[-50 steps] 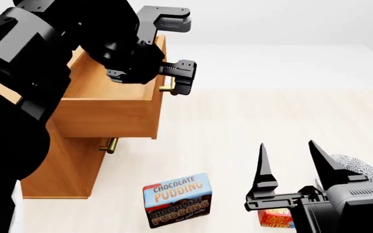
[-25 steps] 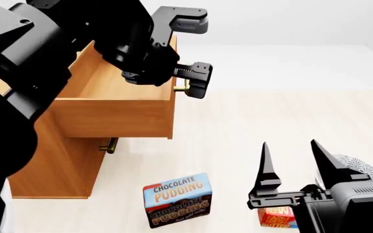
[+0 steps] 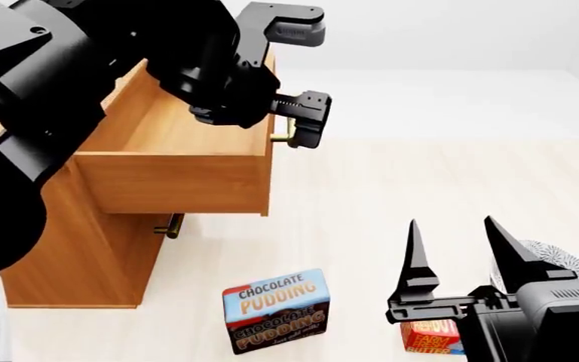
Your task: Put the butter at the back in the top drawer of the cabinet and close it.
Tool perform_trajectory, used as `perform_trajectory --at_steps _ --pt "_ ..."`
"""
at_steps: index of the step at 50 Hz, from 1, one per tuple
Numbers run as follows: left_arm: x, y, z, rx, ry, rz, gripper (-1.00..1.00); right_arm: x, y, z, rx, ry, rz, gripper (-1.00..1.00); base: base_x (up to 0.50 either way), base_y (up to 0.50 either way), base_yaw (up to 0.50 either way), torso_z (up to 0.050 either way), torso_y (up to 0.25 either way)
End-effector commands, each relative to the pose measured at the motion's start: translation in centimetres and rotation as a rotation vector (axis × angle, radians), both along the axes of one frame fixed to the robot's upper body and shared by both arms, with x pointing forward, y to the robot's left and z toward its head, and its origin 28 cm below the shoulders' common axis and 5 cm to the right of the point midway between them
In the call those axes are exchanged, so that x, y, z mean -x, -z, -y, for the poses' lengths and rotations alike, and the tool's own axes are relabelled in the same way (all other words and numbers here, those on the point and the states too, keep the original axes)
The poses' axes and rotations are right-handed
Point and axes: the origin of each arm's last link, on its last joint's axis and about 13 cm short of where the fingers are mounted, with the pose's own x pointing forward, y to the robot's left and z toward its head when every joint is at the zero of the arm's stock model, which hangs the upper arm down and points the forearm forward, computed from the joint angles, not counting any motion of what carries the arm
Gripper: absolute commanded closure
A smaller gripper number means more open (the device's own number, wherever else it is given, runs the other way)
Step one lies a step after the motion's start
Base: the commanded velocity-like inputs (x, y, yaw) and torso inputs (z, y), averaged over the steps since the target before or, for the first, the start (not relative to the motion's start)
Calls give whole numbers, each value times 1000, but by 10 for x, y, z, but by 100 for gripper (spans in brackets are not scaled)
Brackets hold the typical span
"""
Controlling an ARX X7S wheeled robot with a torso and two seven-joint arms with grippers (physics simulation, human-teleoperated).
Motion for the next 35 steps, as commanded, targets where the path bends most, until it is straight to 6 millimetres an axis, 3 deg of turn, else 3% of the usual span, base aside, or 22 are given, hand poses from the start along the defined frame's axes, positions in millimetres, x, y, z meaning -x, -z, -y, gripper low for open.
perform_trajectory --at_steps 1,16,23,35 --pt "4 -24 13 94 0 95 -100 0 0 -1 2 -2 -1 -100 0 0 0 0 0" --pt "-1 -31 5 14 -138 255 -100 0 1 -1 3 -5 -1 -100 0 0 0 0 0" --pt "28 -45 -7 57 -110 343 -100 0 1 -1 4 -4 -1 -100 0 0 0 0 0" --pt "103 -49 -29 183 12 488 -100 2 0 -2 7 0 -3 -100 0 0 0 0 0"
